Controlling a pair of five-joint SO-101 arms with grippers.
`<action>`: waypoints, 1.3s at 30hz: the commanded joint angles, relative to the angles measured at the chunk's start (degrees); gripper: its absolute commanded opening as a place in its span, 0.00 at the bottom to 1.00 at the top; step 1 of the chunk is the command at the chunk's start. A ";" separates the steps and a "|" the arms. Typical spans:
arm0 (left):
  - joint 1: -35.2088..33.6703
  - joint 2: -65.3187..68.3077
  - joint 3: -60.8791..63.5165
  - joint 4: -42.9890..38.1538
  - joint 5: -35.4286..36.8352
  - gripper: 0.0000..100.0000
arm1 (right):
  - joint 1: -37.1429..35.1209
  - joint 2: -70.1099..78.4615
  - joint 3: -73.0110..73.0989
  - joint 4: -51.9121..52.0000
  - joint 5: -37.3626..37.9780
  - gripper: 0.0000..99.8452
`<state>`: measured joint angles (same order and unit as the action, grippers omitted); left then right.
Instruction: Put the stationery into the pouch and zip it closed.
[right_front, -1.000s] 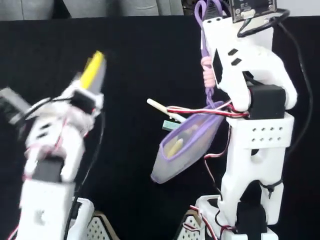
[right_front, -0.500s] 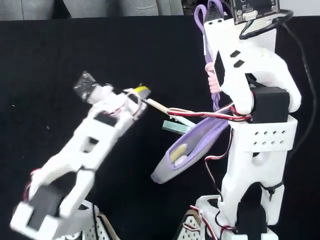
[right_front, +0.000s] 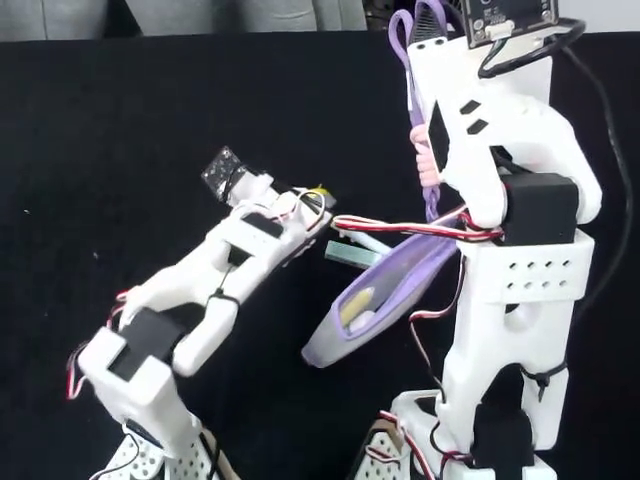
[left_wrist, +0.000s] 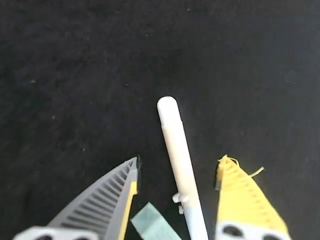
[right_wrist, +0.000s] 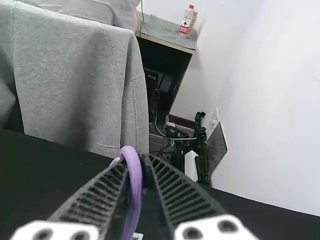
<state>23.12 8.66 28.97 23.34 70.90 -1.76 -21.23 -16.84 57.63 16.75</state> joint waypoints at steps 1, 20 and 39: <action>0.22 3.08 -6.73 -0.70 0.35 0.25 | 0.70 -2.15 -2.77 0.18 0.53 0.01; -1.98 14.68 -16.40 -0.70 -4.04 0.03 | 0.70 -2.24 -2.86 0.18 0.53 0.01; -13.41 -50.11 -8.66 9.49 -20.13 0.03 | 0.44 -2.24 -2.95 0.18 0.53 0.01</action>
<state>7.74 -24.04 19.47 33.45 55.43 -1.76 -21.23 -16.84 57.63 16.75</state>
